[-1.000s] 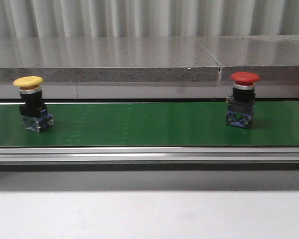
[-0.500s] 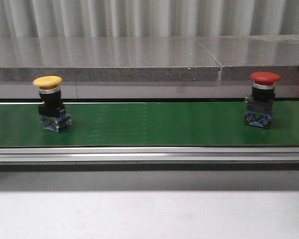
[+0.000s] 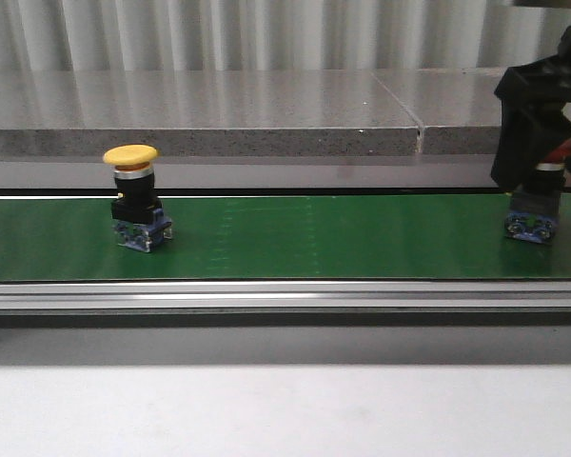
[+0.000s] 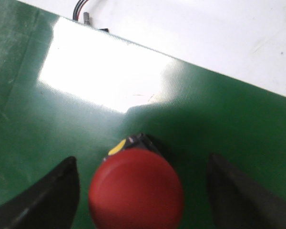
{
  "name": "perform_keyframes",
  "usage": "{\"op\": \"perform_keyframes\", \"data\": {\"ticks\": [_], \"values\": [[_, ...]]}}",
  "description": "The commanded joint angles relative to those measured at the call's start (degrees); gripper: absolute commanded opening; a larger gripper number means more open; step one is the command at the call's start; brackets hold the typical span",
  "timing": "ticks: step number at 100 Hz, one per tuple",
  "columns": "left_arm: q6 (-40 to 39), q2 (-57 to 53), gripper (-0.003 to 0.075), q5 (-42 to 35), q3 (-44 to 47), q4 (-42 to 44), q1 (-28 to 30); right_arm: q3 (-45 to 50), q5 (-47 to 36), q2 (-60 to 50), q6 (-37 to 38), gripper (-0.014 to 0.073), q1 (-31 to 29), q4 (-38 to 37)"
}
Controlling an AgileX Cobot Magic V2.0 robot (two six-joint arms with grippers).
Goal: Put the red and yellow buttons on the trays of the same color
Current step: 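Grasp the red button at the conveyor's end with the right gripper, then lower the red button into the red tray and open the right gripper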
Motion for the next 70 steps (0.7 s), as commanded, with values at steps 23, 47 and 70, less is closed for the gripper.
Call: {"op": "perform_keyframes", "data": {"ticks": [23, 47, 70], "values": [[-0.1, -0.2, -0.002, -4.1, -1.6, -0.4, -0.6, -6.2, 2.5, -0.5, -0.6, 0.0096, -1.5, 0.3], [-0.1, -0.2, -0.002, -4.1, -1.6, -0.4, -0.6, -17.8, 10.7, -0.5, -0.6, 0.0096, -9.6, -0.6], [-0.1, -0.2, -0.002, -4.1, -1.6, -0.4, -0.6, -25.6, 8.4, -0.3, 0.5, 0.0096, -22.6, -0.6]]}}
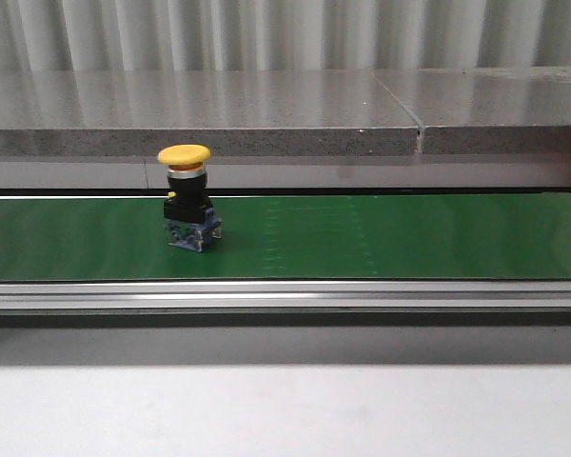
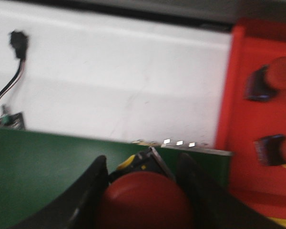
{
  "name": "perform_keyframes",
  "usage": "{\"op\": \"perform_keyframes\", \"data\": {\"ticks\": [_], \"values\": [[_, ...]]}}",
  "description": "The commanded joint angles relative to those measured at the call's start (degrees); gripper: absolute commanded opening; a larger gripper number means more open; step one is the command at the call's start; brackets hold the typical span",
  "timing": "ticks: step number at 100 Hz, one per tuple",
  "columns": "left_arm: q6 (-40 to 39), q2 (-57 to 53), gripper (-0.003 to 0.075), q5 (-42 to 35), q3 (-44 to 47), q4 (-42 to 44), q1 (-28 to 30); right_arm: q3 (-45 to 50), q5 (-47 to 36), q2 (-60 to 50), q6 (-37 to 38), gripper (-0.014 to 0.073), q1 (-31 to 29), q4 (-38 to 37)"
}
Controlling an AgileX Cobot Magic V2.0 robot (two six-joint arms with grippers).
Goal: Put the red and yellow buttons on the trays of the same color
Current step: 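Lower the red button into the red tray and open the right gripper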
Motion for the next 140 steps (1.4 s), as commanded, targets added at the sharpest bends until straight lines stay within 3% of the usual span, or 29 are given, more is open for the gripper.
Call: {"op": "perform_keyframes", "data": {"ticks": [1, 24, 45, 79, 116, 140], "values": [[-0.1, -0.2, -0.002, -4.1, -1.6, -0.4, -0.6, -3.8, -3.8, -1.9, 0.4, 0.0096, -4.8, -0.1], [-0.1, -0.2, -0.002, -4.1, -1.6, -0.4, -0.6, -4.5, -12.0, 0.7, 1.8, 0.0096, -17.5, -0.1], [-0.1, -0.2, -0.002, -4.1, -1.6, -0.4, -0.6, -4.5, -17.9, 6.5, 4.2, 0.0096, -24.1, 1.2], [-0.1, -0.2, -0.002, -4.1, -1.6, -0.4, -0.6, -4.5, -22.2, 16.6, 4.2, 0.0096, -24.3, 1.3], [-0.1, -0.2, -0.002, -4.1, -1.6, -0.4, -0.6, -4.8, -24.0, 20.5, 4.2, 0.0096, -23.9, 1.3], [-0.1, -0.2, -0.002, -4.1, -1.6, -0.4, -0.6, -9.6, -20.5, 24.1, 4.2, 0.0098, -23.7, 1.3]]}}
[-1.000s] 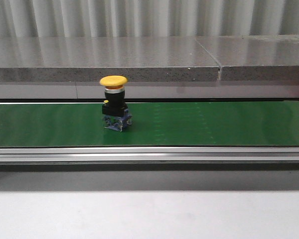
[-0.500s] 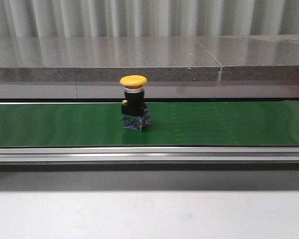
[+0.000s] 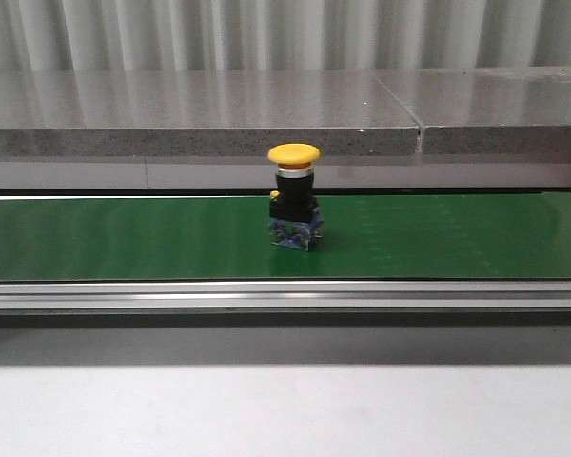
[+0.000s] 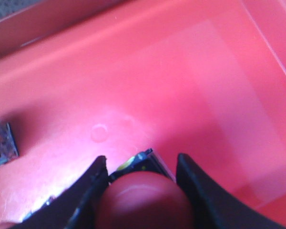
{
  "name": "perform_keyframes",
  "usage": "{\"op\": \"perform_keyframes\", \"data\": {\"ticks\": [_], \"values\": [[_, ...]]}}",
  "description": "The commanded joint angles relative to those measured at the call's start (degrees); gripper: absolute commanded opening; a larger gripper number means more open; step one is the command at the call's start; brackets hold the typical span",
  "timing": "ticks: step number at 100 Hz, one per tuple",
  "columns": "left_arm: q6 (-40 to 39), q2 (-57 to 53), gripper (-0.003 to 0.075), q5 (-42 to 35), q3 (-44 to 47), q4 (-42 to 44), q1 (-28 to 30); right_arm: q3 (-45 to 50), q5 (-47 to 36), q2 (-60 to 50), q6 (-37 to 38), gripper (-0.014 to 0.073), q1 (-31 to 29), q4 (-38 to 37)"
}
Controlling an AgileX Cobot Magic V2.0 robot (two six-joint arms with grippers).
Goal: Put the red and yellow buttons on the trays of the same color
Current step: 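Lower the red button into the red tray and open the right gripper, then grasp the yellow button at the conveyor's end with the right gripper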
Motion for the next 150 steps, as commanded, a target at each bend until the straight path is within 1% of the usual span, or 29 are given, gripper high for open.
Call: {"op": "perform_keyframes", "data": {"ticks": [1, 12, 35, 41, 46, 51, 58, 63, 65, 70, 77, 82, 102, 124, 138, 150], "values": [[-0.1, -0.2, -0.002, -4.1, -1.6, -0.4, -0.6, -3.6, -0.6, -1.8, -0.1, 0.0098, -0.1, 0.6], [-0.1, -0.2, -0.002, -4.1, -1.6, -0.4, -0.6, -5.2, 1.3, -0.2, -0.1, 0.0098, -0.1, 0.6], [-0.1, -0.2, -0.002, -4.1, -1.6, -0.4, -0.6, -5.3, 1.3, 1.6, -0.1, 0.0099, -0.1, 0.6], [-0.1, -0.2, -0.002, -4.1, -1.6, -0.4, -0.6, -5.3, 1.5, 1.8, -0.1, 0.0104, -0.1, 0.6], [-0.1, -0.2, -0.002, -4.1, -1.6, -0.4, -0.6, -5.3, 1.7, 1.9, -0.1, 0.0126, -0.1, 0.6], [-0.1, -0.2, -0.002, -4.1, -1.6, -0.4, -0.6, -5.3, 1.7, 1.9, -0.1, 0.0173, -0.1, 0.6], [-0.1, -0.2, -0.002, -4.1, -1.6, -0.4, -0.6, -5.3, 1.3, 1.9, -0.1, 0.0283, -0.1, 0.6], [-0.1, -0.2, -0.002, -4.1, -1.6, -0.4, -0.6, -5.3, 1.4, 1.9, -0.1, 0.04, -0.1, 0.6], [-0.1, -0.2, -0.002, -4.1, -1.6, -0.4, -0.6, -5.3, 1.4, 1.9, -0.1, 0.043, -0.1, 0.6], [-0.1, -0.2, -0.002, -4.1, -1.6, -0.4, -0.6, -5.3, 1.4, 1.9, -0.1, 0.054, -0.1, 0.6], [-0.1, -0.2, -0.002, -4.1, -1.6, -0.4, -0.6, -5.3, 1.6, 1.6, -0.1, 0.0634, -0.1, 0.6], [-0.1, -0.2, -0.002, -4.1, -1.6, -0.4, -0.6, -5.4, 1.7, 1.3, -0.1, 0.0664, -0.1, 0.6], [-0.1, -0.2, -0.002, -4.1, -1.6, -0.4, -0.6, -8.7, 5.6, -1.2, -0.1, 0.0664, -0.2, 0.6], [-0.1, -0.2, -0.002, -4.1, -1.6, -0.4, -0.6, -9.1, 8.1, -8.8, -0.1, 0.0664, 0.6, 0.6], [-0.1, -0.2, -0.002, -4.1, -1.6, -0.4, -0.6, -9.0, 11.1, -13.6, -1.4, 0.0664, 2.6, 0.6], [-0.1, -0.2, -0.002, -4.1, -1.6, -0.4, -0.6, -7.6, 13.4, -17.8, -2.6, 0.0664, 5.7, 0.6]]}}
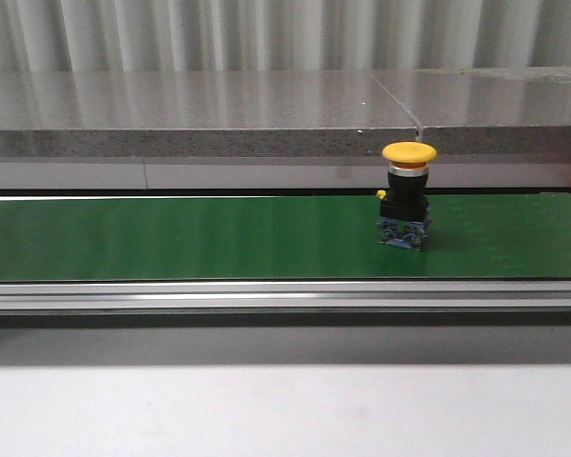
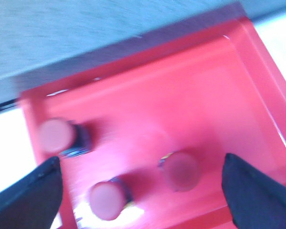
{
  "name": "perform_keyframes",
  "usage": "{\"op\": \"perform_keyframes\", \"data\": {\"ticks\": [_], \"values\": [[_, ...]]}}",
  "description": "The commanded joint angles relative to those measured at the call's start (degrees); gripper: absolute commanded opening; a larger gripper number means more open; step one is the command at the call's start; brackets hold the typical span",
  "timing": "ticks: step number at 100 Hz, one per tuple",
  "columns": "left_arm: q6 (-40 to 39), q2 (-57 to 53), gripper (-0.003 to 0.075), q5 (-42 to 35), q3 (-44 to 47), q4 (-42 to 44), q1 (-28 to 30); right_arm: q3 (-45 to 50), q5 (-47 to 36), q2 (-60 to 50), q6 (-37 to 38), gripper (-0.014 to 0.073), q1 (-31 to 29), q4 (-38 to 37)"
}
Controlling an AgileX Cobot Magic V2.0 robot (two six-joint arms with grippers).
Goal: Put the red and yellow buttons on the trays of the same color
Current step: 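Grasp the yellow button at the conveyor's end with the right gripper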
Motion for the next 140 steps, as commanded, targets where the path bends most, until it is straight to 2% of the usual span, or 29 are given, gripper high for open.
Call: {"op": "perform_keyframes", "data": {"ticks": [1, 15, 44, 69, 110, 140], "values": [[-0.1, -0.2, -0.002, -4.1, -1.6, -0.4, -0.6, -0.5, -0.2, -6.3, -1.7, 0.0664, 2.0, 0.5], [-0.1, -0.2, -0.002, -4.1, -1.6, -0.4, -0.6, 4.9, 1.3, -12.0, -2.8, 0.0664, 5.9, 0.5], [-0.1, -0.2, -0.002, -4.1, -1.6, -0.4, -0.6, 22.7, 1.4, -24.2, -3.2, 0.0664, 14.1, 0.5], [-0.1, -0.2, -0.002, -4.1, -1.6, -0.8, -0.6, 32.3, 4.0, -27.6, -5.3, 0.0664, 23.6, 0.5], [-0.1, -0.2, -0.002, -4.1, -1.6, -0.9, -0.6, 34.3, 4.2, -26.9, -7.6, 0.0664, 35.5, 0.5], [-0.1, -0.2, -0.002, -4.1, -1.6, -0.9, -0.6, 34.3, -2.4, -21.9, -7.7, 0.0664, 38.6, 0.5]]}}
